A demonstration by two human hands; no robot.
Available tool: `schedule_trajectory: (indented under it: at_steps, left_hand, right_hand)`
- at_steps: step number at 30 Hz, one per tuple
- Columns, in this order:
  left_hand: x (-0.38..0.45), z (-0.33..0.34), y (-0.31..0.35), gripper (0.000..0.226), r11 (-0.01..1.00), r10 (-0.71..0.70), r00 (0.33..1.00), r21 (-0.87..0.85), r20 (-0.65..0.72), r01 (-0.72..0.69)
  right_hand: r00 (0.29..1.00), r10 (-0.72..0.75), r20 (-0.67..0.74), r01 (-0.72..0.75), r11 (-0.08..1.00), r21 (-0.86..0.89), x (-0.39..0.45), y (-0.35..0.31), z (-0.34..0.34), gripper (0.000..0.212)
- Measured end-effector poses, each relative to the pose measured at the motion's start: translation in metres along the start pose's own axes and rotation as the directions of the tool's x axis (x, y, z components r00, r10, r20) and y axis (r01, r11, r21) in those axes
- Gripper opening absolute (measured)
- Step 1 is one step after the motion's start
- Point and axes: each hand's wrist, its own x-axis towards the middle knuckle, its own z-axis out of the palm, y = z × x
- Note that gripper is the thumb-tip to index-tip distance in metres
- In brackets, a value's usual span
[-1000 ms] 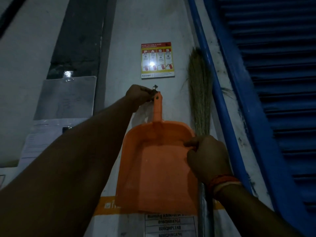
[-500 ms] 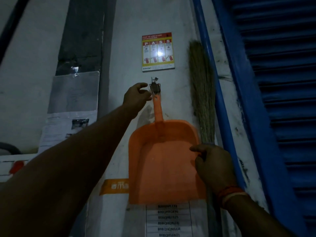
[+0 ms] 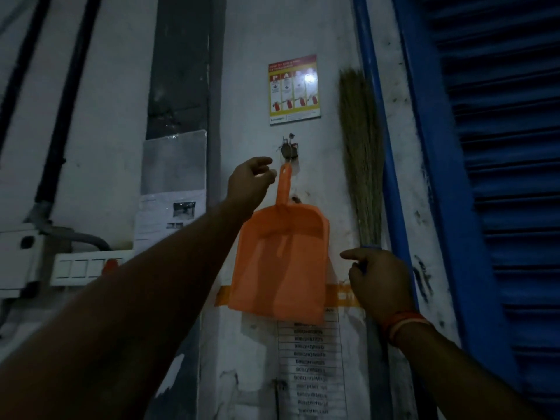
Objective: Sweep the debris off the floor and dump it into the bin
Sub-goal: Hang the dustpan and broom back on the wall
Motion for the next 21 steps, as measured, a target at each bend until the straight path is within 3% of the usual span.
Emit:
schedule_trajectory:
  at_steps: [5,10,16,21]
  left_hand:
    - [-0.048,-0.002,0.023,0.031,0.98,0.06,0.998,-0.185,-0.034,-0.065]
    - [-0.141,-0.008,0.034,0.024,0.895,0.04,0.986,-0.444,0.161,0.036]
    - [-0.248,-0.01,0.007,0.015,0.909,-0.027,0.873,-0.351,0.487,0.224]
    - [-0.292,-0.016,0.0,0.016,0.841,-0.094,0.837,-0.408,0.539,0.357]
  right_hand:
    - [1.0,0.017,-0.017,-0.016,0.994,0.104,-0.004,-0.016,-0.006,0.03]
    - [0.999,0.041,0.031,-0.046,0.975,0.216,-0.003,-0.036,-0.008,0.026]
    - [0.997,0.072,0.04,-0.081,0.947,0.31,-0.006,-0.066,-0.005,0.023]
    - [0.995,0.088,0.049,-0.1,0.919,0.382,-0.017,-0.092,0.01,0.022]
